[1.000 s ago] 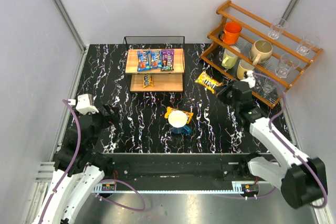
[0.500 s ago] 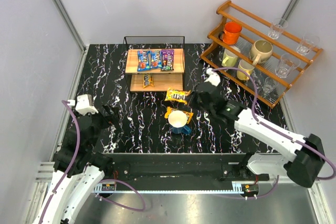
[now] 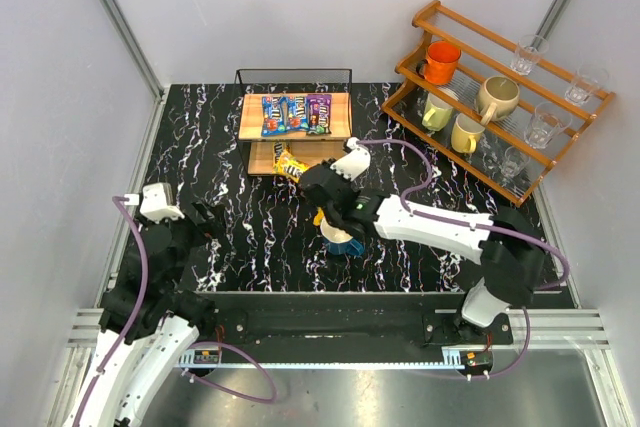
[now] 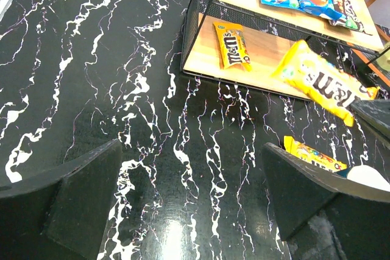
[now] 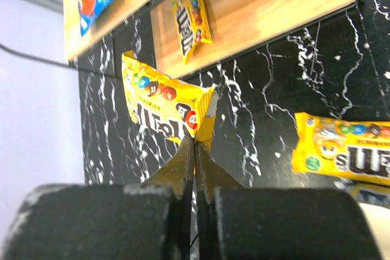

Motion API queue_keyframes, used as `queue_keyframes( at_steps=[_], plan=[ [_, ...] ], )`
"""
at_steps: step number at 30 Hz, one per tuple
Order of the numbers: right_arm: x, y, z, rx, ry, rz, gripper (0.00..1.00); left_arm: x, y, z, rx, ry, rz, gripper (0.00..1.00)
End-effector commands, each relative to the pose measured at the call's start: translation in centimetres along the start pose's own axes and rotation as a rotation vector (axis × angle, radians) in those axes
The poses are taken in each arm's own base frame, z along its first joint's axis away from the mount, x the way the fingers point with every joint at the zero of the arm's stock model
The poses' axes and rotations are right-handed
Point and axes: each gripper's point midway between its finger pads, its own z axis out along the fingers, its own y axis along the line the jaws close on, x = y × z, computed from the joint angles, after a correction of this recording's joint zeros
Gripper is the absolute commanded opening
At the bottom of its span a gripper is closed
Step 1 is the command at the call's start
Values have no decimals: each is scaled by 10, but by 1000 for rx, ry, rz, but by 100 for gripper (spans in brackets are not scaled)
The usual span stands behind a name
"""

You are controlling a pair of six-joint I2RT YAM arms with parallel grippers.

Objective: Place and organize the candy bags onto the shelf

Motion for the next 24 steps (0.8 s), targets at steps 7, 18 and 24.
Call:
queue_keyframes(
  at_steps=[7,18,24],
  plan=[
    [-41,29,47,32,-356,365,0,-22,-2,-8,5,-88,-31,99],
    [-51,41,86,52,-549,407,0,-21,-3,-8,10,-87,-28,99],
    [-39,36,93,59,-483,378,0,-20,-4,-8,16,-82,-26,99]
  ],
)
